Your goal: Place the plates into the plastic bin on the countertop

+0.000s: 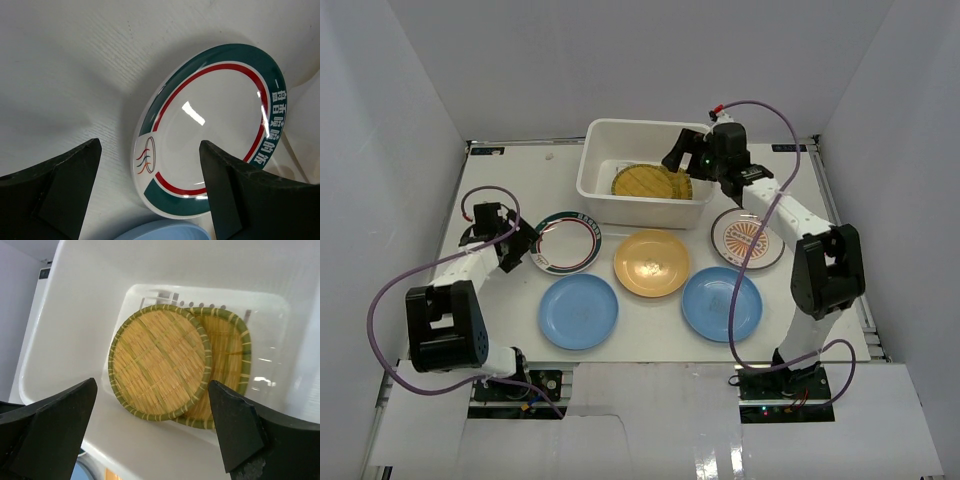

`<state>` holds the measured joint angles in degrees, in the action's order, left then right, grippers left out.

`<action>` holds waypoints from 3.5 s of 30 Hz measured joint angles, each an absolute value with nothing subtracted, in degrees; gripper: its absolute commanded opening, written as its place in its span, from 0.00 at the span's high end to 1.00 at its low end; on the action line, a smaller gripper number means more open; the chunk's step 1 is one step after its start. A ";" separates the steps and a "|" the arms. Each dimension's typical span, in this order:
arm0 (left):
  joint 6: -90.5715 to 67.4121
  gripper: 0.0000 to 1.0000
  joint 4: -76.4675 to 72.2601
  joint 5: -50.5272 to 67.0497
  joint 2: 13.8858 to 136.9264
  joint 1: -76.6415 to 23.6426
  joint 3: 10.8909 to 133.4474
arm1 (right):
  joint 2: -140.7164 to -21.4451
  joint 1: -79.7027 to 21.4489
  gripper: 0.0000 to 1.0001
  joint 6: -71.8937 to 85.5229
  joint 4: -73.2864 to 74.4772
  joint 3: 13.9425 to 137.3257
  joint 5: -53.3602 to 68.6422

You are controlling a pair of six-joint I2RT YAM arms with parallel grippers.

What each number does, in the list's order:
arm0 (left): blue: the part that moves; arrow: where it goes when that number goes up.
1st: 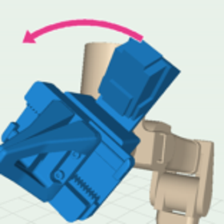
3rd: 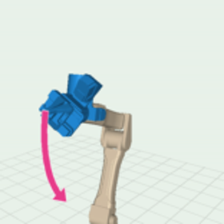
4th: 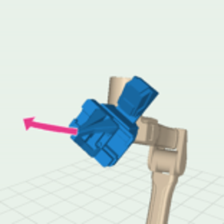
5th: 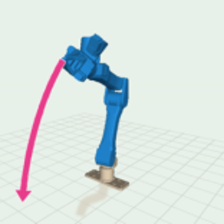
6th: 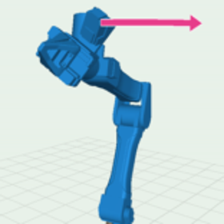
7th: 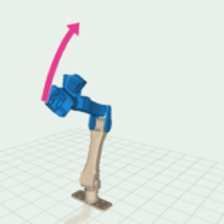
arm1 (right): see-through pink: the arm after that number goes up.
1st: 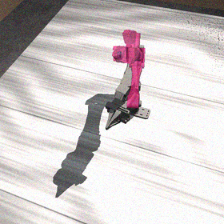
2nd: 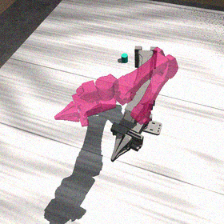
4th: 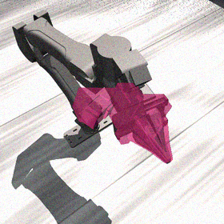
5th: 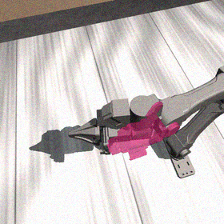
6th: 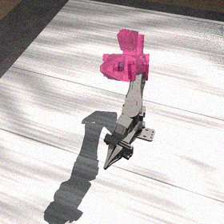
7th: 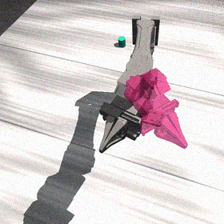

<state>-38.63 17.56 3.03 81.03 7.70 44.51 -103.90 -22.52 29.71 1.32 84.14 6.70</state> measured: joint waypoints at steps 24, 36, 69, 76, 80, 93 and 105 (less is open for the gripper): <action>-39.77 1.00 16.80 8.71 69.04 11.51 43.42 | -71.24 13.39 0.32 35.03 -9.19 27.20 2.13; -45.74 1.00 15.07 14.70 62.70 8.67 58.35 | -84.36 14.63 0.92 41.74 -20.16 27.66 9.89; -32.05 0.04 19.75 11.75 114.08 -18.63 97.97 | -95.59 -15.75 0.92 32.36 -1.96 82.67 9.19; -31.68 0.05 17.61 2.52 88.97 -17.61 84.03 | -107.37 -18.63 0.92 31.03 1.34 90.67 6.37; -31.53 0.06 16.32 -1.52 69.95 -17.87 72.86 | -114.24 -20.78 0.85 30.35 4.45 95.00 6.55; -44.66 0.02 49.47 -15.57 58.81 -17.43 51.13 | -111.37 -22.04 0.02 26.28 8.67 95.98 6.92; -50.89 0.14 56.69 -11.07 66.59 -16.10 40.77 | -66.96 -22.28 0.26 24.01 -2.04 54.63 11.53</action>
<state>-50.89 56.69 -11.07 66.59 -16.10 40.77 -66.96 -22.28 24.01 -2.04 54.63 11.53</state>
